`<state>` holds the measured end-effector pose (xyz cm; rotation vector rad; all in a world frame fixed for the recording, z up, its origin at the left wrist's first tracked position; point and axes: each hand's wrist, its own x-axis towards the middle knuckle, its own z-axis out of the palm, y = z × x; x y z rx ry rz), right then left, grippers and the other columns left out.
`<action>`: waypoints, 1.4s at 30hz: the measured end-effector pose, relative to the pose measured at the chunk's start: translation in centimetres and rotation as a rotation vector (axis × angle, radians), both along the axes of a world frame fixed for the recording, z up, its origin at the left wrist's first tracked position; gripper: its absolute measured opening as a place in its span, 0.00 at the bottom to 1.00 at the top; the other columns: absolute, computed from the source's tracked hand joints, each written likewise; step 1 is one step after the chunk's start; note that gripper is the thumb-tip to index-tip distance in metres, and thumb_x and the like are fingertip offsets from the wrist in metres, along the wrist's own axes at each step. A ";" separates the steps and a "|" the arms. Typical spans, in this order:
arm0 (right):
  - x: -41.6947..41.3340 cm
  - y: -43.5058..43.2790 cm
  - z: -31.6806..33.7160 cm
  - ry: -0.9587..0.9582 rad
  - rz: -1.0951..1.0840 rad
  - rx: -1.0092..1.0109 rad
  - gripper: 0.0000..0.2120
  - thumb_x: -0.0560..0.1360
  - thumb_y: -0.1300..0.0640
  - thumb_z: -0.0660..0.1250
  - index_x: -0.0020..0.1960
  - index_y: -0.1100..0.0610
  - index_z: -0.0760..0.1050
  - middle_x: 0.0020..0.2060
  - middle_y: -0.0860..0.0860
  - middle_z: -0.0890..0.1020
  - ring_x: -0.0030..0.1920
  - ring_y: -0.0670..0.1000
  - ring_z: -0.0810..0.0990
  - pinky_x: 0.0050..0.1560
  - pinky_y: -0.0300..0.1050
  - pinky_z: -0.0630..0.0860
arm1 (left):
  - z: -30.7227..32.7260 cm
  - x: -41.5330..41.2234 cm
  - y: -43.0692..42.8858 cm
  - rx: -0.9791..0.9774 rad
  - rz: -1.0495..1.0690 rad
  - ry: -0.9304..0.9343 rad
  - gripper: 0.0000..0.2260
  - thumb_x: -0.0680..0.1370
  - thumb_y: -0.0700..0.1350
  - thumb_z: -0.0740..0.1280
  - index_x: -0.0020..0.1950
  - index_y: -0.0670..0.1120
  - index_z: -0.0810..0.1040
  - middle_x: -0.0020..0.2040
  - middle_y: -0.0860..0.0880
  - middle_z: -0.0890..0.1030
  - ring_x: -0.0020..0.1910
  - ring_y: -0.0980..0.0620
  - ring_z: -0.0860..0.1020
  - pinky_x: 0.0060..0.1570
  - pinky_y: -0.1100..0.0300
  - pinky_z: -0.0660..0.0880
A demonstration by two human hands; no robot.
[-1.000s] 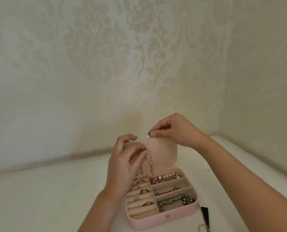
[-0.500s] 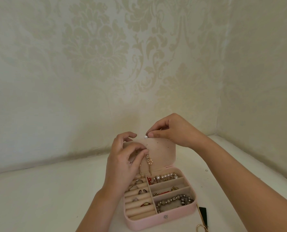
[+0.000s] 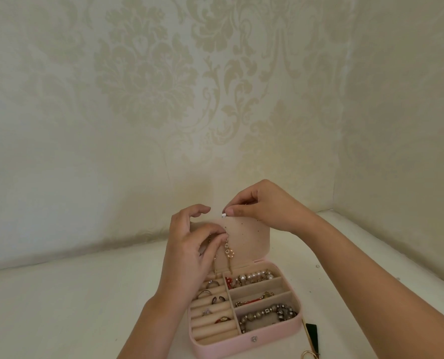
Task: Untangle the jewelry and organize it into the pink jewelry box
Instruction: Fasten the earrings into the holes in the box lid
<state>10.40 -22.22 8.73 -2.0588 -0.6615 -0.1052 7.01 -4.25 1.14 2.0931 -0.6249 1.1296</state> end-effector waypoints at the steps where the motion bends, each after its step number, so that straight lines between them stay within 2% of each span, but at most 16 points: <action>1: 0.0 0.0 0.0 0.000 0.000 -0.004 0.04 0.72 0.56 0.72 0.45 0.55 0.84 0.39 0.51 0.85 0.38 0.40 0.78 0.40 0.32 0.71 | 0.0 -0.1 0.0 -0.012 -0.005 0.006 0.04 0.71 0.46 0.70 0.42 0.48 0.83 0.58 0.51 0.70 0.52 0.63 0.71 0.54 0.78 0.65; 4: 0.0 -0.1 0.0 0.003 -0.002 -0.010 0.04 0.72 0.56 0.72 0.45 0.54 0.85 0.39 0.50 0.85 0.38 0.39 0.78 0.40 0.30 0.71 | 0.0 -0.1 0.0 -0.021 -0.007 0.011 0.03 0.71 0.45 0.70 0.42 0.47 0.83 0.58 0.51 0.70 0.50 0.59 0.73 0.53 0.78 0.65; 7: -0.1 0.0 0.0 0.010 0.003 -0.011 0.05 0.72 0.56 0.71 0.45 0.54 0.85 0.40 0.51 0.85 0.39 0.41 0.78 0.41 0.33 0.71 | -0.1 0.0 -0.1 -0.040 -0.007 0.020 0.03 0.71 0.45 0.70 0.42 0.47 0.82 0.58 0.50 0.71 0.50 0.58 0.73 0.53 0.77 0.65; 12: 0.0 -0.1 0.1 0.015 0.005 -0.005 0.04 0.72 0.56 0.72 0.45 0.54 0.85 0.40 0.53 0.85 0.39 0.42 0.78 0.43 0.39 0.71 | -0.1 0.1 -0.1 -0.014 0.000 -0.012 0.04 0.73 0.46 0.71 0.41 0.46 0.82 0.58 0.51 0.71 0.58 0.58 0.69 0.55 0.77 0.64; 15: -0.1 -0.1 0.1 0.014 0.006 -0.006 0.04 0.72 0.56 0.72 0.45 0.54 0.85 0.39 0.52 0.85 0.38 0.42 0.78 0.43 0.39 0.71 | -0.1 0.3 0.1 0.025 -0.011 -0.025 0.08 0.73 0.51 0.70 0.41 0.47 0.82 0.58 0.52 0.71 0.62 0.60 0.65 0.57 0.75 0.63; 17: -0.1 0.0 0.1 0.012 0.008 -0.005 0.04 0.72 0.56 0.72 0.44 0.54 0.84 0.40 0.54 0.85 0.38 0.44 0.77 0.43 0.41 0.71 | 0.0 0.3 0.0 0.024 -0.009 -0.024 0.08 0.73 0.51 0.70 0.41 0.48 0.82 0.58 0.53 0.71 0.61 0.60 0.66 0.57 0.75 0.63; 20: -0.1 0.0 0.1 0.010 0.007 -0.008 0.04 0.72 0.55 0.72 0.44 0.54 0.84 0.40 0.57 0.84 0.39 0.46 0.76 0.42 0.42 0.69 | 0.2 0.0 -0.2 -0.007 -0.001 -0.019 0.04 0.71 0.46 0.70 0.41 0.46 0.83 0.58 0.51 0.71 0.57 0.55 0.68 0.54 0.79 0.64; 26: -0.1 0.0 0.1 0.013 0.011 -0.012 0.04 0.72 0.55 0.72 0.44 0.53 0.84 0.40 0.56 0.85 0.38 0.44 0.76 0.42 0.41 0.70 | 0.2 -0.2 -0.3 -0.022 -0.004 -0.001 0.03 0.72 0.45 0.72 0.41 0.46 0.83 0.58 0.51 0.71 0.53 0.49 0.72 0.52 0.79 0.65; 30: -0.1 0.0 0.1 0.016 0.006 -0.016 0.05 0.72 0.55 0.71 0.45 0.54 0.84 0.40 0.53 0.85 0.38 0.42 0.77 0.42 0.38 0.71 | 0.0 0.1 -0.1 -0.028 -0.007 -0.001 0.08 0.73 0.51 0.68 0.43 0.48 0.83 0.55 0.58 0.69 0.54 0.55 0.69 0.53 0.76 0.65; 34: -0.1 0.0 0.1 0.012 0.003 -0.024 0.05 0.72 0.55 0.71 0.46 0.54 0.84 0.39 0.50 0.85 0.38 0.39 0.77 0.41 0.34 0.71 | 0.1 0.3 -0.2 -0.014 0.016 -0.042 0.05 0.72 0.45 0.70 0.42 0.45 0.84 0.51 0.53 0.71 0.57 0.64 0.64 0.51 0.78 0.65; 37: -0.2 0.0 0.2 0.013 0.001 -0.028 0.05 0.73 0.56 0.71 0.46 0.54 0.84 0.39 0.49 0.85 0.37 0.38 0.77 0.40 0.32 0.70 | 0.2 0.5 -0.1 0.017 0.038 -0.062 0.09 0.74 0.49 0.66 0.42 0.46 0.84 0.50 0.52 0.72 0.57 0.63 0.64 0.53 0.77 0.63; 42: -0.1 -0.1 0.1 0.015 -0.005 -0.037 0.05 0.73 0.55 0.71 0.46 0.54 0.84 0.39 0.49 0.85 0.38 0.40 0.77 0.41 0.35 0.71 | 0.2 0.6 -0.3 0.015 0.072 -0.084 0.12 0.74 0.50 0.64 0.41 0.44 0.84 0.47 0.52 0.73 0.53 0.57 0.65 0.52 0.74 0.64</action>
